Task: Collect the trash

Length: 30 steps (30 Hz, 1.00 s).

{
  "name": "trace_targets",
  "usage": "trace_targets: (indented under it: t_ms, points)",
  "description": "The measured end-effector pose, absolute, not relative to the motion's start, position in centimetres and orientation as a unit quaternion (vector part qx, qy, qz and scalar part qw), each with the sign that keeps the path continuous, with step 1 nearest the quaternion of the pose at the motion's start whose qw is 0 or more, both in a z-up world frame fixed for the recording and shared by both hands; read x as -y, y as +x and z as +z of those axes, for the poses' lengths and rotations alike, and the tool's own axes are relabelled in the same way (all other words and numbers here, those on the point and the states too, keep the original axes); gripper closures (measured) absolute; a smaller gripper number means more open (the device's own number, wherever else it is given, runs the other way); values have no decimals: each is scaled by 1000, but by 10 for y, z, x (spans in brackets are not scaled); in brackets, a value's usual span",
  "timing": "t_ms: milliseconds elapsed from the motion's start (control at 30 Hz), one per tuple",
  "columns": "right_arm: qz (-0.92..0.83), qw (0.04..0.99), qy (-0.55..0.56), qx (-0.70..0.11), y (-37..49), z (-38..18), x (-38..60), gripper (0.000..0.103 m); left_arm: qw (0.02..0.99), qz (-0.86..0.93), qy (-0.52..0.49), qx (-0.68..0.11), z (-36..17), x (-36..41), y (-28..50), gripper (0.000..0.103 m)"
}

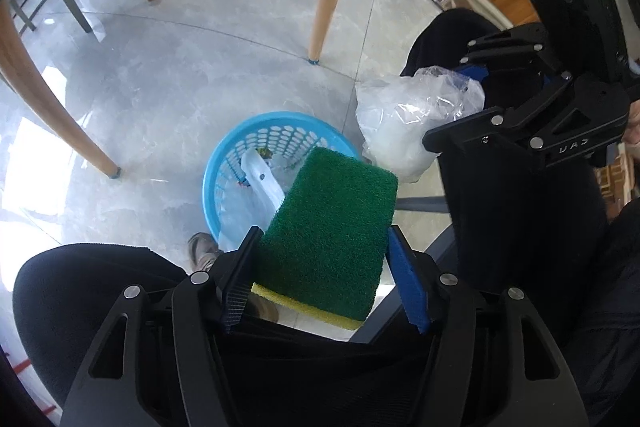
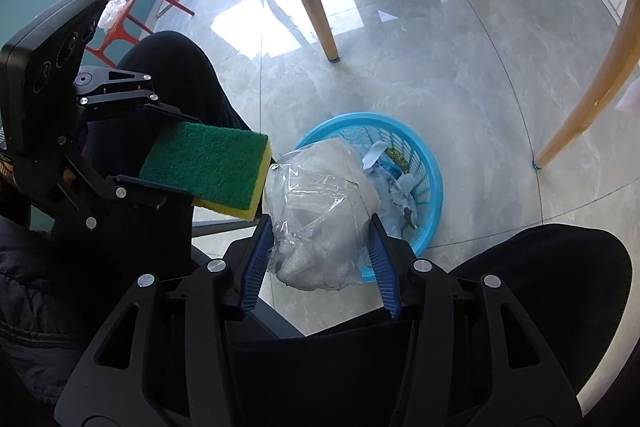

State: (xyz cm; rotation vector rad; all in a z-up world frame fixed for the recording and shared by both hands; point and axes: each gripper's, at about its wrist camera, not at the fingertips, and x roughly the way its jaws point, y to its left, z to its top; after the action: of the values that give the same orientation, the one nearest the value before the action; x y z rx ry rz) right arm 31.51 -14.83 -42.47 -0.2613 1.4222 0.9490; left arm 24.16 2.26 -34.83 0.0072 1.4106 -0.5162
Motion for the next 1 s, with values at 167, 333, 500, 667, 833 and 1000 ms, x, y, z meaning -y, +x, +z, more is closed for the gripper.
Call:
trace_targets:
  t_ms: [167, 333, 500, 667, 833, 1000]
  points:
    - [415, 650, -120, -625, 314, -424, 145, 52, 731, -242, 26, -637, -348, -16, 239, 31]
    - [414, 653, -112, -624, 314, -426, 146, 16, 740, -230, 26, -632, -345, -21, 239, 7]
    - [409, 666, -120, -612, 313, -423, 146, 9, 738, -242, 30, -630, -343, -16, 234, 6]
    - [400, 668, -120, -616, 314, -427, 148, 9, 745, -231, 24, -625, -339, -15, 235, 6]
    - [398, 670, -111, -617, 316, -426, 151, 9, 751, -225, 34, -620, -339, -15, 234, 6]
    - [397, 672, -111, -615, 315, -425, 152, 9, 755, -216, 40, -618, -339, -15, 234, 6]
